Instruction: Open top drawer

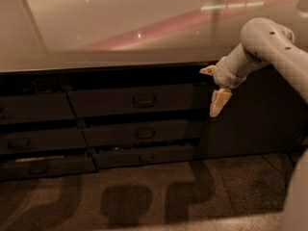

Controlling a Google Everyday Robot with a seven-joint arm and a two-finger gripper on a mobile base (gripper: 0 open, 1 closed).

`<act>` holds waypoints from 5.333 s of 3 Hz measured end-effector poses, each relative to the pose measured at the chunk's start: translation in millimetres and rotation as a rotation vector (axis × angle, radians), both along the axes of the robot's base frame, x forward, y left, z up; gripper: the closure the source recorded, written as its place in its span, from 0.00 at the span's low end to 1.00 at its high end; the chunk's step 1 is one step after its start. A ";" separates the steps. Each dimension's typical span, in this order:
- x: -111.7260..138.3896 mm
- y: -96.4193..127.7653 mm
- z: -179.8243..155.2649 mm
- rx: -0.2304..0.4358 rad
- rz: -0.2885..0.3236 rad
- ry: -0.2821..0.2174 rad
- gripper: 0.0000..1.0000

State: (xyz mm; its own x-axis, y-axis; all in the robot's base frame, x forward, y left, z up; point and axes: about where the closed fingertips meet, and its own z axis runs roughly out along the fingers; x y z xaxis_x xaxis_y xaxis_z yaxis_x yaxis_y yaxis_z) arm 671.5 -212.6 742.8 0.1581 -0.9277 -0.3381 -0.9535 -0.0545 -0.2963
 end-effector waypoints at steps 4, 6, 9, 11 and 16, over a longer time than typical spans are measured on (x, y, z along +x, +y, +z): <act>25.1 43.3 -24.9 0.003 0.103 0.051 0.00; 22.7 41.4 -27.8 -0.018 0.125 -0.014 0.00; 26.0 40.9 -35.8 -0.017 0.164 -0.066 0.00; 65.7 34.9 -76.9 -0.034 0.141 0.061 0.00; 74.6 24.4 -113.5 -0.075 0.150 0.025 0.00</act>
Offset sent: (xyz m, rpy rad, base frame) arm 0.0175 -0.0054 -0.0146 -0.0497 0.0239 -0.0266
